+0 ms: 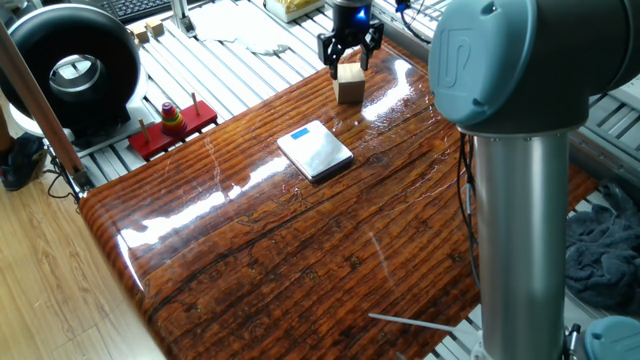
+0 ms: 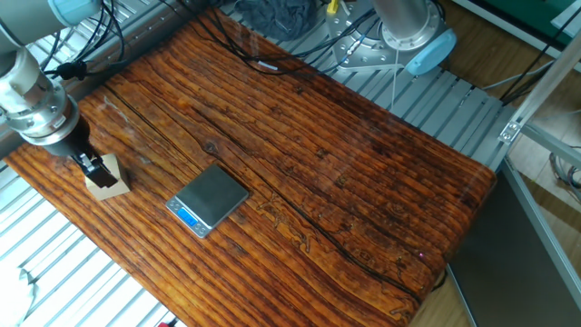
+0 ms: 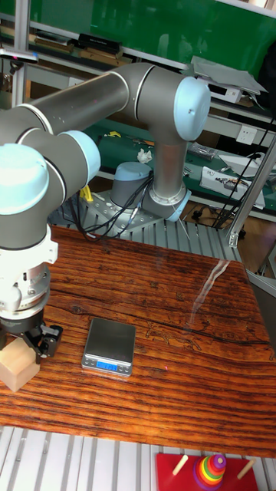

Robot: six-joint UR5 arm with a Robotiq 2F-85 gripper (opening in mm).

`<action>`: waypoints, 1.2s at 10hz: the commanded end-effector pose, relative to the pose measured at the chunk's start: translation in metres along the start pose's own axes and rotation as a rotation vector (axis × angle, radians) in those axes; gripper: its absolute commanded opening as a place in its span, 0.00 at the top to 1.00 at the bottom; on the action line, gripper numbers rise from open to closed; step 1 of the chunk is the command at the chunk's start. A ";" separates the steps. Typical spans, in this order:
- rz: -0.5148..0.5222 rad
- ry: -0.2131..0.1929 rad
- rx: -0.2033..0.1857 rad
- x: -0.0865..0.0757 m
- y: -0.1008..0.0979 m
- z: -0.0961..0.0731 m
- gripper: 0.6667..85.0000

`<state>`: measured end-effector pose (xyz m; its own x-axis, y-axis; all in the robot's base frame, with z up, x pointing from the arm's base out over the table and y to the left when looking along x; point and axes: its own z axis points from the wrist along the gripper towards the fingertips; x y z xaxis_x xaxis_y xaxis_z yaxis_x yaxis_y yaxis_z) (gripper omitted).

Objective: Place the block on the scale

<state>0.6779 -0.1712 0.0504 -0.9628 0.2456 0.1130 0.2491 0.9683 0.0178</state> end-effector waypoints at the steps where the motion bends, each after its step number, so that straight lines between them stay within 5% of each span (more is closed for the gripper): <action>1: -0.005 0.005 -0.019 0.003 -0.002 -0.001 0.21; 7: -0.073 -0.002 -0.041 0.008 0.006 -0.009 0.21; 9: -0.268 -0.067 0.028 -0.006 0.003 -0.004 0.19; 12: -0.533 -0.089 0.073 -0.008 0.012 -0.012 0.19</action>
<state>0.6843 -0.1691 0.0554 -0.9957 -0.0794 0.0468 -0.0795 0.9968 0.0001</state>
